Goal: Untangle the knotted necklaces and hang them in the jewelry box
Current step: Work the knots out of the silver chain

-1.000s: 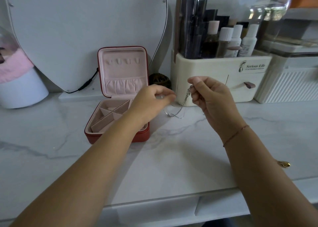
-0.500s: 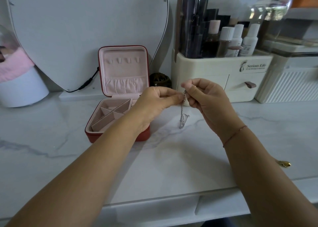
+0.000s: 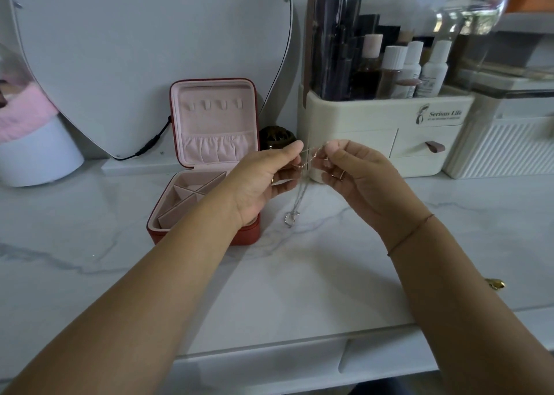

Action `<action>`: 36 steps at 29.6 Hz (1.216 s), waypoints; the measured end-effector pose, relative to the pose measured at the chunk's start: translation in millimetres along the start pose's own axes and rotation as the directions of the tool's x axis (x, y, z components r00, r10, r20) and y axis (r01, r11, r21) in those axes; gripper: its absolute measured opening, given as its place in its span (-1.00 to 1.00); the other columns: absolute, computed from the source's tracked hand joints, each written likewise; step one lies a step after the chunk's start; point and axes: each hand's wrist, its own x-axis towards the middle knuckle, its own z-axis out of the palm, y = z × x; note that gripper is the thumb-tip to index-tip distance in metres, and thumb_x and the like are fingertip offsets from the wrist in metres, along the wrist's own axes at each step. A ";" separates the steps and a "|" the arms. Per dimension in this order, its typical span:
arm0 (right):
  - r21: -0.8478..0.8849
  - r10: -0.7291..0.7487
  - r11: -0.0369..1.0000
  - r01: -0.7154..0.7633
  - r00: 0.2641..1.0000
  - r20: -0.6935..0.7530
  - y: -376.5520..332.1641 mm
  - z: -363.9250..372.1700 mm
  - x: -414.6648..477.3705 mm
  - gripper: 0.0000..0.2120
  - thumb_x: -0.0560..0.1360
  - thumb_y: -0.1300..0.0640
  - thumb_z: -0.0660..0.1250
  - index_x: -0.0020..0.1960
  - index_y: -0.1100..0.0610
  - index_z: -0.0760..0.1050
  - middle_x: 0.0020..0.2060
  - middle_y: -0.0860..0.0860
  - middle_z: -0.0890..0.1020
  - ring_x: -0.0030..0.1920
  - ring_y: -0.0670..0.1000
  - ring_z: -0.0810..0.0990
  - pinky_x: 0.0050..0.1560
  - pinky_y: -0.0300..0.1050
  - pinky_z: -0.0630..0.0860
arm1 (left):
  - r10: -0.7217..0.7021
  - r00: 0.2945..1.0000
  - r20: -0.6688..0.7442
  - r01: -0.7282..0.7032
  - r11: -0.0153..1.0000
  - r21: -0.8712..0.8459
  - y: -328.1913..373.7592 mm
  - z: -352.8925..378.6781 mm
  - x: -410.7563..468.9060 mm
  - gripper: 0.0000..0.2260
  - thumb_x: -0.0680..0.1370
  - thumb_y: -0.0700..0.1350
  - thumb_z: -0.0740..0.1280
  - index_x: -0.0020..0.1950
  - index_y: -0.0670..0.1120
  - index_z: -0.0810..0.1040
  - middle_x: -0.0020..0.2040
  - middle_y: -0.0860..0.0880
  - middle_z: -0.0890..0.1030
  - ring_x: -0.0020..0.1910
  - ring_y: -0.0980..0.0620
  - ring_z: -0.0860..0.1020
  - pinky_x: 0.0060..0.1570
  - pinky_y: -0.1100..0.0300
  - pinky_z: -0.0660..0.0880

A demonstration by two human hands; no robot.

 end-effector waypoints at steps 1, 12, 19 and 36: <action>0.064 0.015 0.998 -0.016 1.000 0.016 -1.6 -0.8 -0.5 -0.87 0.59 0.20 0.19 -0.08 0.16 0.50 -0.20 0.01 0.62 -0.09 -0.05 0.59 -0.01 -0.20 0.49 | -0.009 1.000 0.004 0.009 1.000 0.000 -0.8 -0.2 0.5 -0.76 0.54 -0.05 0.33 -0.32 -0.07 0.51 -0.29 0.01 0.57 -0.24 0.08 0.54 -0.01 0.15 0.50; 0.265 0.105 0.963 -0.047 0.973 -0.208 -1.3 -9.6 5.2 -0.83 0.61 0.21 0.17 -0.16 0.11 0.40 -0.40 -0.02 0.49 -0.37 -0.08 0.57 -0.25 -0.23 0.44 | -0.022 0.999 -0.038 0.003 0.900 -0.436 12.3 -18.3 3.0 -0.64 0.54 0.00 0.30 -0.44 -0.06 0.44 -0.35 -0.04 0.54 -0.30 0.04 0.57 0.01 0.08 0.57; 0.101 0.062 0.995 -0.023 0.914 -0.402 2.0 -10.6 5.2 -0.85 0.59 0.19 0.23 -0.15 0.10 0.46 -0.29 -0.02 0.56 -0.25 -0.08 0.59 -0.21 -0.25 0.47 | -0.002 0.999 -0.043 -0.021 0.849 -0.527 16.6 -21.7 3.9 -0.70 0.53 -0.02 0.30 -0.38 -0.07 0.42 -0.48 0.02 0.39 -0.48 0.11 0.41 -0.31 0.23 0.55; -0.103 -0.137 0.987 0.125 0.984 -0.115 -5.1 1.3 -2.2 -0.92 0.41 0.17 0.42 -0.18 0.17 0.54 -0.43 0.03 0.52 -0.40 -0.07 0.43 -0.32 -0.28 0.42 | 0.217 0.974 0.069 -0.227 0.908 0.353 -7.1 6.6 -5.5 -0.90 0.48 -0.15 0.43 -0.02 -0.02 0.64 -0.13 0.06 0.69 -0.10 0.23 0.62 -0.02 0.38 0.49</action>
